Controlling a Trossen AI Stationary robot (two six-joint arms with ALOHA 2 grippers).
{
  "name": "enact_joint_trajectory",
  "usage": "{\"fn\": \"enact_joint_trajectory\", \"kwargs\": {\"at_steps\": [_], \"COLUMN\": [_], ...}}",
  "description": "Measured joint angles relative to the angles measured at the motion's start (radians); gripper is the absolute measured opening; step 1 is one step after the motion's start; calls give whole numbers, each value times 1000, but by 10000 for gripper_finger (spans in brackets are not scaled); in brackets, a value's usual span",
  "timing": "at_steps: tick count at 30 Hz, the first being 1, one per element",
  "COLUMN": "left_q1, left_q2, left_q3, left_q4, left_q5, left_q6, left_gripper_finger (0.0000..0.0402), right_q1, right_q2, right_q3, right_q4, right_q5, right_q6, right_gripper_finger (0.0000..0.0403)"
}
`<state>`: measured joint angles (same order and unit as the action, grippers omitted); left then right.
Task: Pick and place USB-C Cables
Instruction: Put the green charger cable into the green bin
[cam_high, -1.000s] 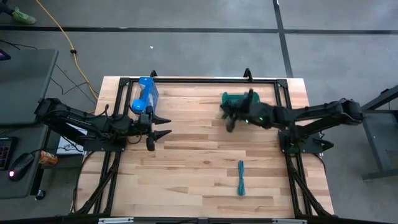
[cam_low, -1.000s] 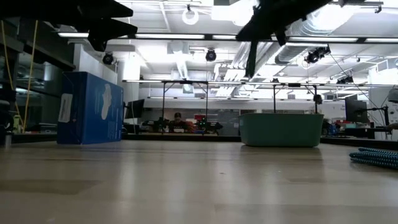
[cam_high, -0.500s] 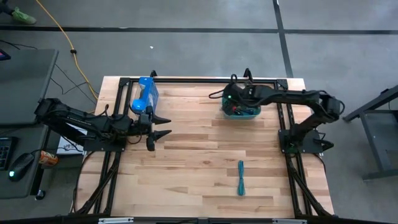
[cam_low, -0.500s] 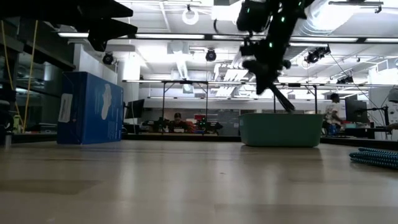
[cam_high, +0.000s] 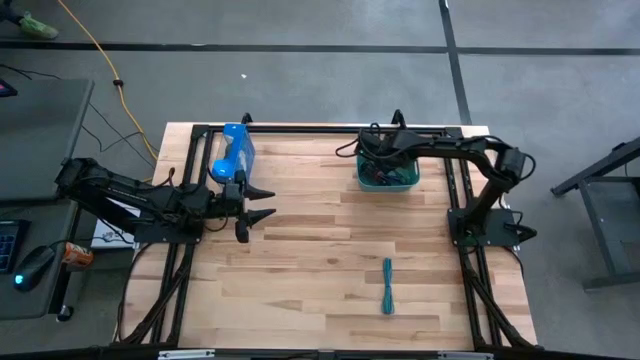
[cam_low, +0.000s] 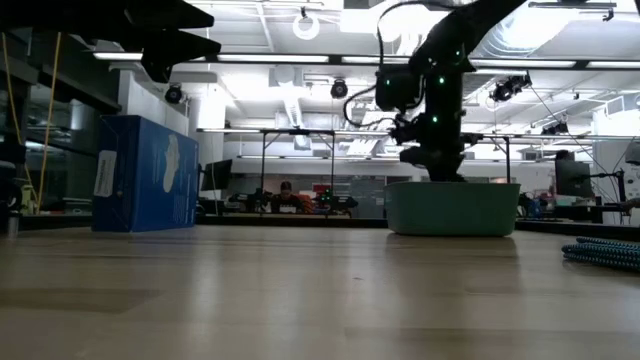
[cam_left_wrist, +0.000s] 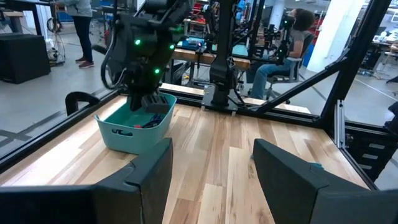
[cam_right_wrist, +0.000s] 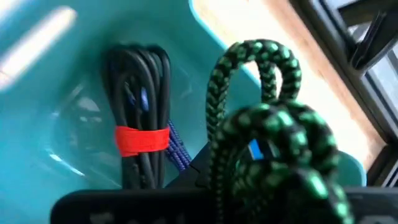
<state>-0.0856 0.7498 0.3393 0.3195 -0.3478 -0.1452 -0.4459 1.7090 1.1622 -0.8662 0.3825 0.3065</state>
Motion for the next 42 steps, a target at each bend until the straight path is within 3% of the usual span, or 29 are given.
{"fn": "enact_joint_trajectory", "kwargs": {"at_steps": [9, 42], "left_q1": [0, 0], "left_q2": [0, 0], "left_q3": [0, 0], "left_q4": [0, 0], "left_q5": [0, 0], "left_q6": [0, -9], "left_gripper_finger": [204, 203], "right_q1": [-13, -13], "right_q2": [61, 60], "right_q3": [0, 0], "right_q4": [-11, 2], "right_q5": [-3, -27], "right_q6": [0, 7], "right_gripper_finger": [6, 21]}}
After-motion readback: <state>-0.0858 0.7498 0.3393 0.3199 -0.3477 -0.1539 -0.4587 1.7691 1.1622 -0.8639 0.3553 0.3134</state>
